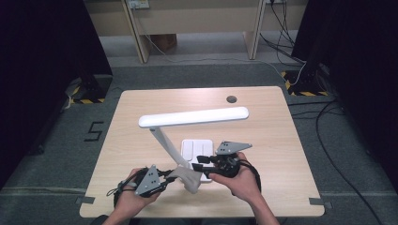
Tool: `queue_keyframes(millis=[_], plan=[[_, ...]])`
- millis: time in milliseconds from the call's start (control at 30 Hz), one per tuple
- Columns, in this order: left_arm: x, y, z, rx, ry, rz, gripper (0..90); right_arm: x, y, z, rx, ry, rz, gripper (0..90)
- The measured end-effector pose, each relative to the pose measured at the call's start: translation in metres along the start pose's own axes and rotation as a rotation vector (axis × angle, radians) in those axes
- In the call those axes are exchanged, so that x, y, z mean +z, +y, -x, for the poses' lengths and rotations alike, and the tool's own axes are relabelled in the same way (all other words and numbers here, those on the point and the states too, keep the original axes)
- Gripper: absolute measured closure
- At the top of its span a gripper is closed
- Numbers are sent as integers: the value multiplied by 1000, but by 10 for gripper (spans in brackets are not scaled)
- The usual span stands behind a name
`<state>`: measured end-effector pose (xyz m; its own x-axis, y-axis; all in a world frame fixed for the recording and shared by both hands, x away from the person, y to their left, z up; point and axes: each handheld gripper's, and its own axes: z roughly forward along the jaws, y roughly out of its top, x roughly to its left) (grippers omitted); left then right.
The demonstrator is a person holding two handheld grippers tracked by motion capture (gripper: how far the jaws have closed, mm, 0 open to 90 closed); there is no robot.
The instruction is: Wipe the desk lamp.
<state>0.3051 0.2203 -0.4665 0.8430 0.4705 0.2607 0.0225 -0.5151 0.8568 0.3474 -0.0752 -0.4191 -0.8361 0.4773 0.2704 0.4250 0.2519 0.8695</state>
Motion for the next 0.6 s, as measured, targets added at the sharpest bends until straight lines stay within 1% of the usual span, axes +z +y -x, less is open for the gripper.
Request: queue_keyframes(millis=[33,100,133,167,233,300,333,400,433,533,600], plan=[[-4,-1,-2,-12,8,0,792,0,-1,2,-2,-27,-1,637],[-10,-4,-4,-39,25,1,793,1,-4,7,-2,-99,-34,661],[-14,-5,-6,-57,29,4,793,5,-11,12,0,-164,-78,698],[-16,-6,-7,-73,39,5,793,5,-11,12,0,-164,-78,698],[-21,-9,-10,-105,57,5,793,12,-18,17,8,-211,-122,743],[-25,-12,-14,-151,78,10,794,21,-28,21,6,-242,-165,779],[-26,-13,-16,-163,84,5,794,26,-32,22,8,-249,-184,787],[-28,-17,-21,-208,104,9,795,33,-37,24,-2,-266,-218,795],[-28,-18,-22,-222,110,9,795,37,-41,25,-3,-272,-232,797],[-28,-23,-29,-263,136,6,796,44,-47,26,-13,-287,-256,795],[-28,-25,-33,-282,153,6,796,48,-50,26,-12,-288,-261,793]])
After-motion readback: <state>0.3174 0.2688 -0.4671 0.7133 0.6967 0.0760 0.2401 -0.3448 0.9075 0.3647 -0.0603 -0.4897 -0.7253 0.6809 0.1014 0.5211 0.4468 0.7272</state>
